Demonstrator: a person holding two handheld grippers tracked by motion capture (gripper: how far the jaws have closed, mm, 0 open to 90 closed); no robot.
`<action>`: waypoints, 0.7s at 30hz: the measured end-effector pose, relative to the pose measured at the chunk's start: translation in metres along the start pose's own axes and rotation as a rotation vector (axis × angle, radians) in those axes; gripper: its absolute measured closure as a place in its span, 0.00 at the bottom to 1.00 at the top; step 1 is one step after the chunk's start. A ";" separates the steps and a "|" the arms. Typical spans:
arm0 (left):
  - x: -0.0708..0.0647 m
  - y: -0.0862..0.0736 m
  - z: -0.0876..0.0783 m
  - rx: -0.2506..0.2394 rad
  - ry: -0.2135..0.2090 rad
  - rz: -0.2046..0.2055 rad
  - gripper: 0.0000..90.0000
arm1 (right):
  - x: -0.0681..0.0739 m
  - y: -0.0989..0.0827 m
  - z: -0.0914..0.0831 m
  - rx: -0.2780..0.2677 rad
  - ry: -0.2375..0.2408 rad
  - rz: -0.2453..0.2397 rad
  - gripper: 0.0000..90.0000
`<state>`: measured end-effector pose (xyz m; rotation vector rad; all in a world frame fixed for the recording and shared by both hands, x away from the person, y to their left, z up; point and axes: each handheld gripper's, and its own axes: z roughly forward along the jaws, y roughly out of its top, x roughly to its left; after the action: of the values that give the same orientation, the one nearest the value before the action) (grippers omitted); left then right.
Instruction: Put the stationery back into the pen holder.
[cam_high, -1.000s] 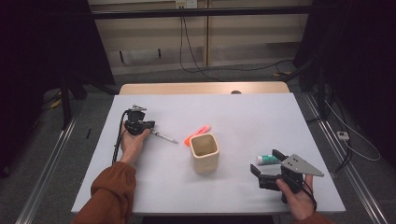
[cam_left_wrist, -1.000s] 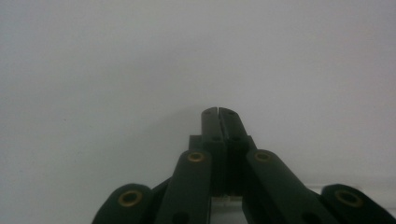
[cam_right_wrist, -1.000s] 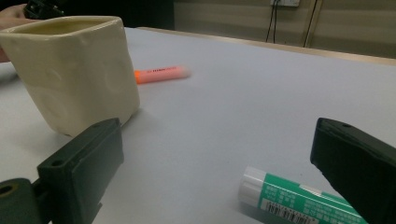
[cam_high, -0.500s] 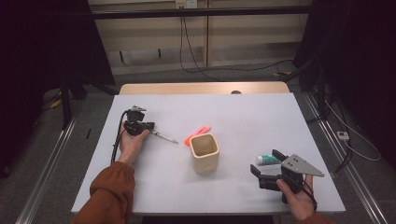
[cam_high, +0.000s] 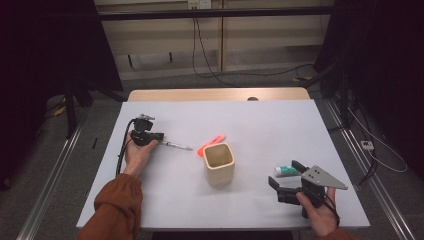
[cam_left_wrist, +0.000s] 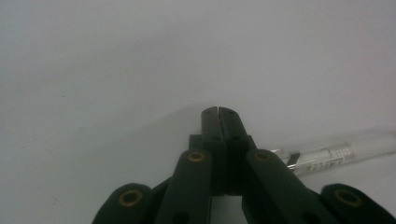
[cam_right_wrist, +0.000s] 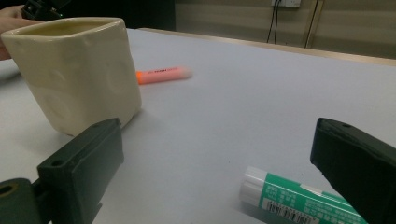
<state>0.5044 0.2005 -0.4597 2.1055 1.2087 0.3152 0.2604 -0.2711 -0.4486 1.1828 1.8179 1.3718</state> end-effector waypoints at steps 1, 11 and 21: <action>0.000 0.000 -0.001 0.004 -0.002 0.002 1.00 | 0.000 0.000 0.000 0.000 0.000 0.000 0.03; 0.000 -0.004 -0.007 0.027 -0.007 0.003 1.00 | 0.000 0.000 0.000 0.000 0.000 0.001 0.03; 0.000 -0.008 -0.015 0.060 -0.020 0.016 1.00 | 0.000 0.000 0.000 -0.001 -0.001 0.004 0.03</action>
<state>0.4918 0.2096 -0.4540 2.1660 1.2034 0.2670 0.2603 -0.2714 -0.4485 1.1865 1.8153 1.3741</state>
